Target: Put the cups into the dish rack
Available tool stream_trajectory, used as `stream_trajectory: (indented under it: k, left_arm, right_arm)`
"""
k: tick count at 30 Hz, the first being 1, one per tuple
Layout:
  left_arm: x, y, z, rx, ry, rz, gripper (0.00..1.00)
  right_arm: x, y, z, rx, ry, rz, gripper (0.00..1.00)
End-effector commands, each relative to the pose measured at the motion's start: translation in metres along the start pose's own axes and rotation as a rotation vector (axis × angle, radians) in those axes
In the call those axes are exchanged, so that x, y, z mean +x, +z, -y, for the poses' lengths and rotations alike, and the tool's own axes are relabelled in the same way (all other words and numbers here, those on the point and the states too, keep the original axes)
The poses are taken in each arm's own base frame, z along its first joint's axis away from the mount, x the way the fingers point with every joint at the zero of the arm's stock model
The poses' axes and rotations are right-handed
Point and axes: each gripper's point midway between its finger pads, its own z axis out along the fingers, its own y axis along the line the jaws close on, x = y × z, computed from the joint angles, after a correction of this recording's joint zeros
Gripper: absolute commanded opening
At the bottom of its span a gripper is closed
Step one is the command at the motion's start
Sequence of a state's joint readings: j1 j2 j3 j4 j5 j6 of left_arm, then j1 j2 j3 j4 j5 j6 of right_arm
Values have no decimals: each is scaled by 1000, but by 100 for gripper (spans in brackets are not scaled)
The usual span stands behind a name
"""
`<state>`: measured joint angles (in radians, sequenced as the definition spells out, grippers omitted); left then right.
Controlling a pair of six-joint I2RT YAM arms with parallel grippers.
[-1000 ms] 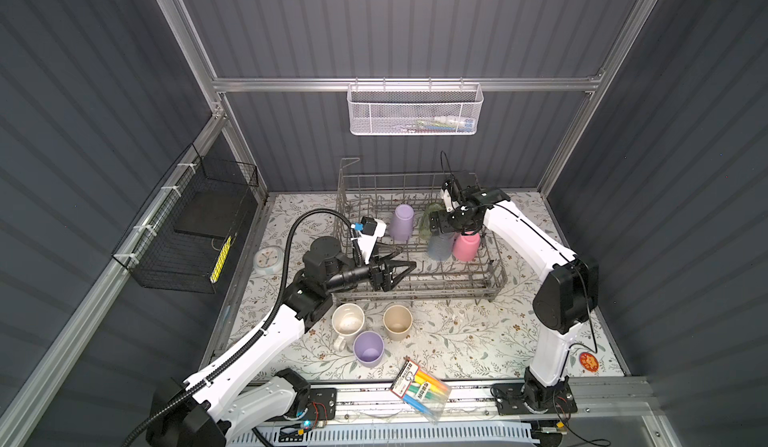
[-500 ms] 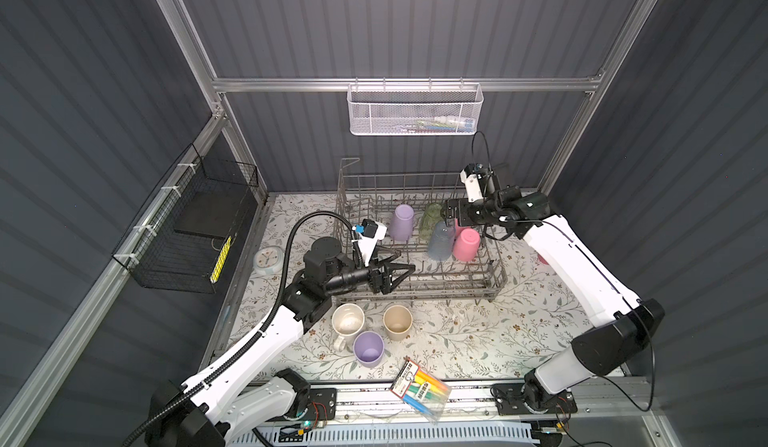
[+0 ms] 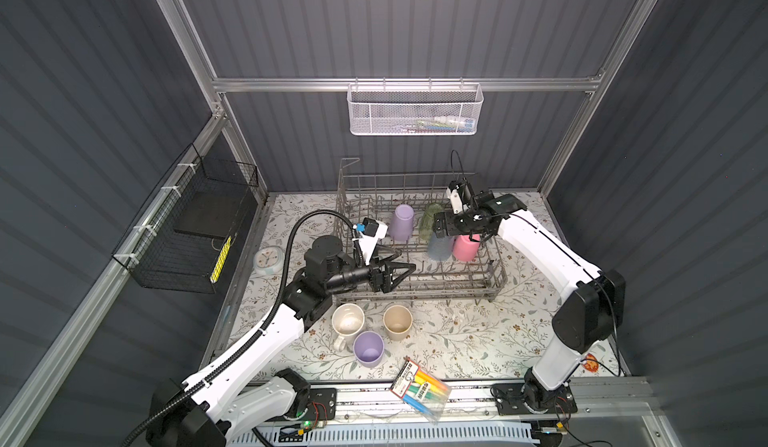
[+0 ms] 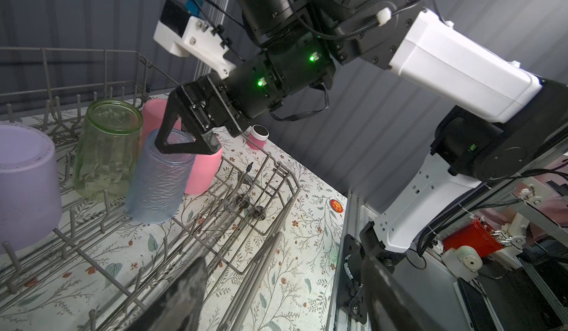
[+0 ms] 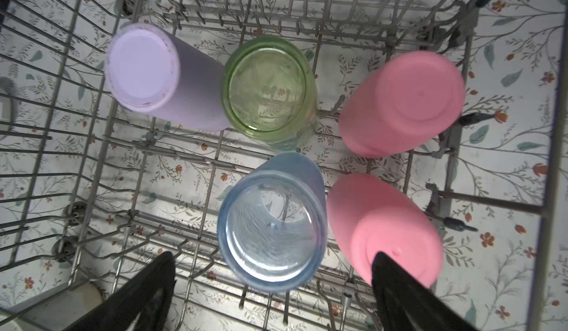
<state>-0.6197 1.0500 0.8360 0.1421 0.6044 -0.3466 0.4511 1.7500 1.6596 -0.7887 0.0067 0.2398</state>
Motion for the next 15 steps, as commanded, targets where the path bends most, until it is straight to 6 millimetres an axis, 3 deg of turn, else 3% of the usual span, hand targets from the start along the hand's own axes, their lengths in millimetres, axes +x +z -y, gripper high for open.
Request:
stream_trajectory:
  k: [1, 15]
  left_arm:
    - [-11, -2, 6, 16, 33, 18, 79]
    - [-7, 2, 2, 14, 33, 6, 79]
  right_arm:
    - [-8, -2, 1, 14, -12, 22, 99]
    - [0, 32, -5, 14, -15, -46, 98]
